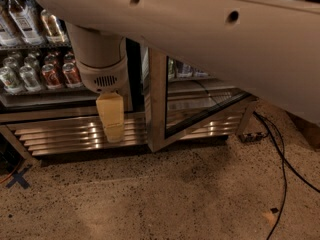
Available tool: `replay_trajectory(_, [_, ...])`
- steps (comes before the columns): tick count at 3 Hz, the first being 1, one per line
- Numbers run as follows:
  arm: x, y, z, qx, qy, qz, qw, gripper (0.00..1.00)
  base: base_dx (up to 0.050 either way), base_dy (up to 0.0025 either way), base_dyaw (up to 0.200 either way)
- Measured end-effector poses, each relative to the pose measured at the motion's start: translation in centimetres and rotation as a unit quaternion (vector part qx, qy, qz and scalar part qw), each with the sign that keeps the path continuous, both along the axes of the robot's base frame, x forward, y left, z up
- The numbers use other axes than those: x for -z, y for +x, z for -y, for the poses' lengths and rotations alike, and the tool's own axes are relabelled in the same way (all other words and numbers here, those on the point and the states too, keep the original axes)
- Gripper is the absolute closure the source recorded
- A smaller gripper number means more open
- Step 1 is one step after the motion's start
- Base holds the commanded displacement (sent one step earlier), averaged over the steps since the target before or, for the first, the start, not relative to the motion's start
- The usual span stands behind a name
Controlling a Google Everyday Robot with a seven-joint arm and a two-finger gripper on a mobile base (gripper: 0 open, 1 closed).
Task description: Open right fridge door
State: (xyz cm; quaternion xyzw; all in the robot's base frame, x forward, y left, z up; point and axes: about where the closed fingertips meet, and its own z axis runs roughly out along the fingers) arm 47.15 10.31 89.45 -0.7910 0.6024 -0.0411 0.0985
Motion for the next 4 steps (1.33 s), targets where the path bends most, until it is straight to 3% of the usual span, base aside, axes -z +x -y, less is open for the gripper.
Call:
replay_trajectory(1, [-0.3, 2.6, 3.7, 0.04, -0.009, 0.024, 0.9989, 0.0, 0.0, 0.0, 0.0])
replay_trajectory(2, [0.0, 4.3, 5.8, 0.042, -0.015, 0.036, 0.9983, 0.0, 0.0, 0.0, 0.0])
replay_trajectory(3, [0.8, 5.7, 4.2, -0.019, -0.017, 0.02, 0.9995, 0.0, 0.0, 0.0, 0.0])
replay_trajectory(4, [1.5, 7.4, 0.8, -0.12, -0.028, 0.007, 0.9923, 0.0, 0.0, 0.0, 0.0])
